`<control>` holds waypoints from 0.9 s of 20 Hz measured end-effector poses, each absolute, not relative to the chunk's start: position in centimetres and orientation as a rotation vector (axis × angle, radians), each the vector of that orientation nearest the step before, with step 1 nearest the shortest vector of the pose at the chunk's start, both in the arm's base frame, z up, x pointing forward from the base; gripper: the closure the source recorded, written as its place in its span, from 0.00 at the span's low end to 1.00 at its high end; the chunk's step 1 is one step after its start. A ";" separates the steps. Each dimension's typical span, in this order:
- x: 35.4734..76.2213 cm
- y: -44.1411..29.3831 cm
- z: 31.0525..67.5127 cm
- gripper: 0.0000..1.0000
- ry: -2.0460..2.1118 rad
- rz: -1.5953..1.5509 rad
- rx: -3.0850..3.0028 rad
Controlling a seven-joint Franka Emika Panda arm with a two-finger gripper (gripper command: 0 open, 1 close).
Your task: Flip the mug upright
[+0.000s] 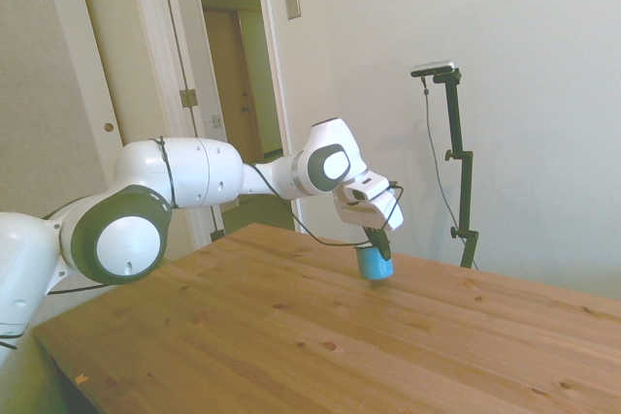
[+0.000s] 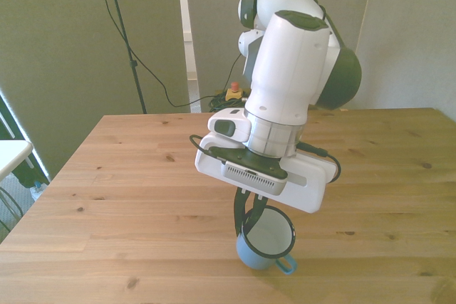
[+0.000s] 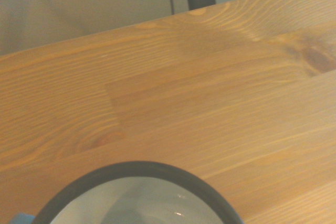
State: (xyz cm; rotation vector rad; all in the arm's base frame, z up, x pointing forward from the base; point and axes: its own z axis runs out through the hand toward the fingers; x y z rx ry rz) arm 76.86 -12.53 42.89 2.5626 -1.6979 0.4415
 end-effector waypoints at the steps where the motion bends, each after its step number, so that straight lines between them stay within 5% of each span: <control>1: 76.8 -12.5 43.0 1.00 -1.705 0.419 2.595; 9: 73.9 -13.4 44.1 1.00 -1.765 0.456 2.711; 18: 67.0 -14.2 40.9 1.00 -1.883 0.491 2.673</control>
